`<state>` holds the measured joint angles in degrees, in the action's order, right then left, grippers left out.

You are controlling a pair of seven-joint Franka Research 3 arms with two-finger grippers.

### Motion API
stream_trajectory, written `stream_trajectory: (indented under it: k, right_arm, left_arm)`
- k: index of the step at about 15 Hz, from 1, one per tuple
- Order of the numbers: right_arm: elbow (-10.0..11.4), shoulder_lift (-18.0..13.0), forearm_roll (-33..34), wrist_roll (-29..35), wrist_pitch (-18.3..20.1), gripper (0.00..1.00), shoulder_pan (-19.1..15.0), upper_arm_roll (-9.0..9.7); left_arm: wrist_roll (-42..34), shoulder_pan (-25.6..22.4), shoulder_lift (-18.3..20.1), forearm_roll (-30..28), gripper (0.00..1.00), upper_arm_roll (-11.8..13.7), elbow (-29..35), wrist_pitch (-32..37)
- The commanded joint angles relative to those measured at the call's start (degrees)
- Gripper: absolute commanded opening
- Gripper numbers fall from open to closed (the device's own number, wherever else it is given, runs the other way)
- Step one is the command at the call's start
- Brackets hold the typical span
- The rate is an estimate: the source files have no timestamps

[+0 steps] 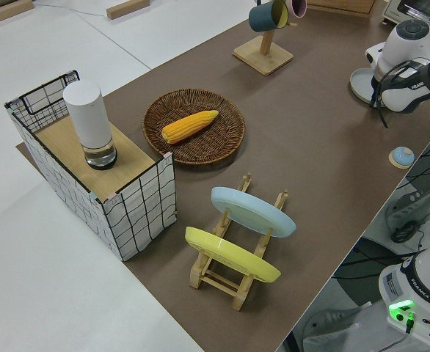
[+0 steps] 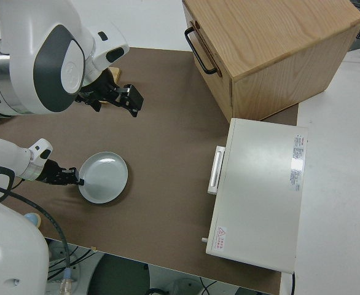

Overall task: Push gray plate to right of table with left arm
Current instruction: 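Push the gray plate further toward the toaster oven with the left gripper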

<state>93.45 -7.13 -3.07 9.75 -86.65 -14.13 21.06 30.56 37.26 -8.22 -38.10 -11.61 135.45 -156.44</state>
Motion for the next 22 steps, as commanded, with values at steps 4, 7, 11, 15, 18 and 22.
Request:
stream_trajectory:
  k: [4,7,11,15,18,22]
  right_arm:
    - [1.6,-1.6,-1.2,0.6,0.0,0.996,-1.7,0.91]
    - [1.6,-1.6,-1.2,0.6,0.0,0.996,-1.7,0.91]
    - [1.6,-1.6,-1.2,0.6,0.0,0.996,-1.7,0.91]
    - [1.6,-1.6,-1.2,0.6,0.1,0.996,-1.7,0.91]
    - [1.6,-1.6,-1.2,0.6,0.0,0.996,-1.7,0.91]
    - [1.6,-1.6,-1.2,0.6,0.0,0.996,-1.7,0.91]
  left_arm:
    - [-0.3,2.1,-5.7,-1.5,0.00,-0.4,-3.3,-1.0]
    - [-0.1,2.4,-6.6,-1.5,0.09,-0.4,-4.8,-1.0]
    - [-0.4,2.2,-6.5,-1.5,0.39,-0.4,-4.7,-1.0]
    - [-1.6,1.6,-6.3,-1.5,0.85,-0.4,-4.6,-0.9]
    - [-1.6,0.7,-4.9,-1.6,0.95,-0.4,-4.6,0.6]
    - [-1.9,-1.4,0.0,-1.5,0.97,0.4,-4.5,8.8]
